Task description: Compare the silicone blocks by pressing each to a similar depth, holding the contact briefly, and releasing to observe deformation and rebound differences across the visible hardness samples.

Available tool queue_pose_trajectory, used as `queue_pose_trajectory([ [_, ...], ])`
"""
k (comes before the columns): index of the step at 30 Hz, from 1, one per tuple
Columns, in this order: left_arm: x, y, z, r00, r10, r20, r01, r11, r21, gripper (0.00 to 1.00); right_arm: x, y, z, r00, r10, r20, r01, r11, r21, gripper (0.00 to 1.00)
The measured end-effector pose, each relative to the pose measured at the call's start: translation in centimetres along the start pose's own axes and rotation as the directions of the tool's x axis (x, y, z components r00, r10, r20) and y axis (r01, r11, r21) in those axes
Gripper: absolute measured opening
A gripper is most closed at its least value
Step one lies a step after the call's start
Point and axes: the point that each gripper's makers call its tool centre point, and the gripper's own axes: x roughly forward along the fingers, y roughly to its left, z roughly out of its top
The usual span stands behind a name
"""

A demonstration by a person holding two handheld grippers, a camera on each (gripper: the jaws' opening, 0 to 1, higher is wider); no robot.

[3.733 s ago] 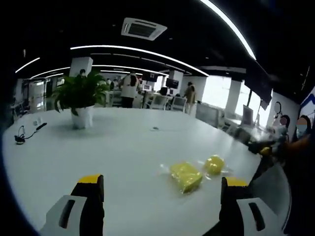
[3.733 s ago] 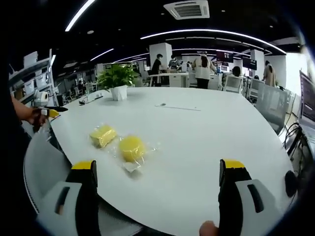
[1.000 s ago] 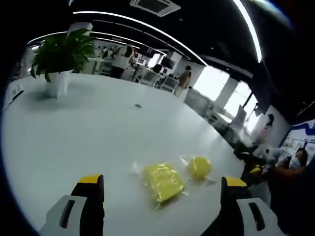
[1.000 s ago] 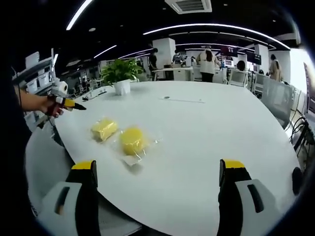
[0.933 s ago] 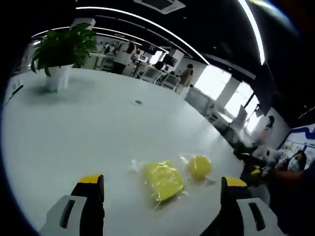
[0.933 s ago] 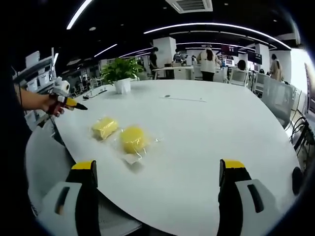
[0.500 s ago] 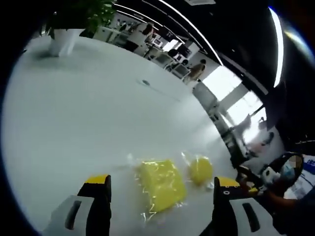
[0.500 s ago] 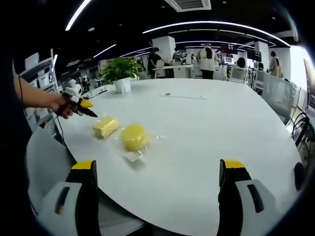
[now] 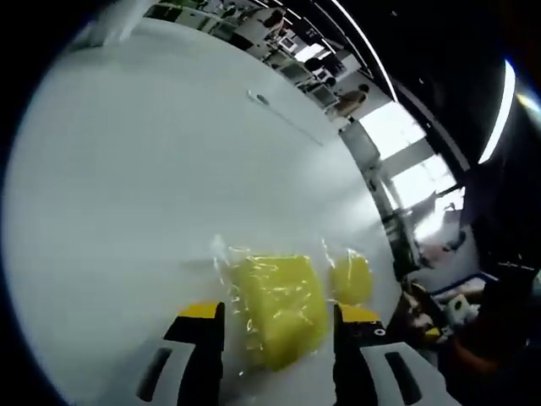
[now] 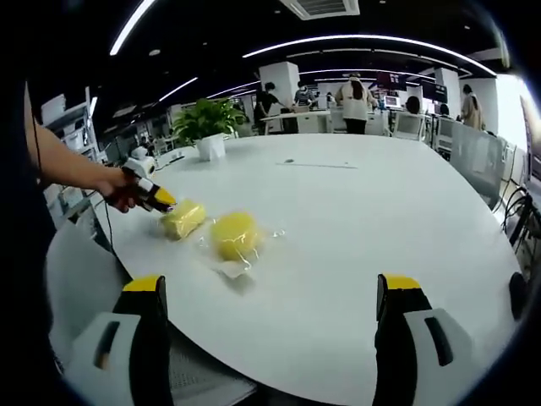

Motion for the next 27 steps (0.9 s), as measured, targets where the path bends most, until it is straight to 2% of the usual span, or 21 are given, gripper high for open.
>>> queue_pose_trajectory([
  [3,0.2,-0.3,-0.2,1.000,0.001,-0.005,-0.001,1.000,-0.005,0.45,0.1,0.1,-0.1,1.000,0.000,0.000,0.000,1.000,0.004,0.97],
  [8,0.4,0.1,-0.3,1.000,0.015,-0.020,-0.016,1.000,-0.015,0.39,0.3,0.4,-0.2,1.000,0.001,-0.004,-0.001,1.000,0.006,0.97],
  [13,0.6,0.8,-1.4,0.996,0.043,-0.080,-0.044,0.999,-0.008,0.35,0.3,0.5,-0.2,1.000,0.005,-0.005,-0.005,1.000,0.010,0.97],
  [14,0.7,0.7,-1.1,0.997,0.031,-0.064,-0.032,0.999,-0.012,0.35,0.4,0.4,-0.3,1.000,0.003,-0.009,-0.003,1.000,0.005,0.97],
  [16,0.9,0.5,-1.2,0.997,0.023,-0.077,-0.026,0.999,-0.042,0.34,0.4,0.4,-0.4,1.000,0.002,-0.015,-0.002,1.000,0.002,0.97],
  [20,1.1,1.0,-1.3,0.996,0.037,-0.085,-0.041,0.998,-0.045,0.29,0.3,0.3,-0.5,1.000,0.004,-0.020,-0.004,1.000,-0.001,0.97],
  [26,1.2,0.9,-1.4,0.993,0.051,-0.107,-0.054,0.998,-0.020,0.19,0.3,0.2,-0.5,1.000,0.004,-0.023,-0.004,1.000,-0.008,0.97],
  [27,1.2,0.7,-1.4,0.992,0.051,-0.113,-0.051,0.999,0.004,0.17,0.3,0.2,-0.6,1.000,0.003,-0.024,-0.004,1.000,-0.008,0.97],
])
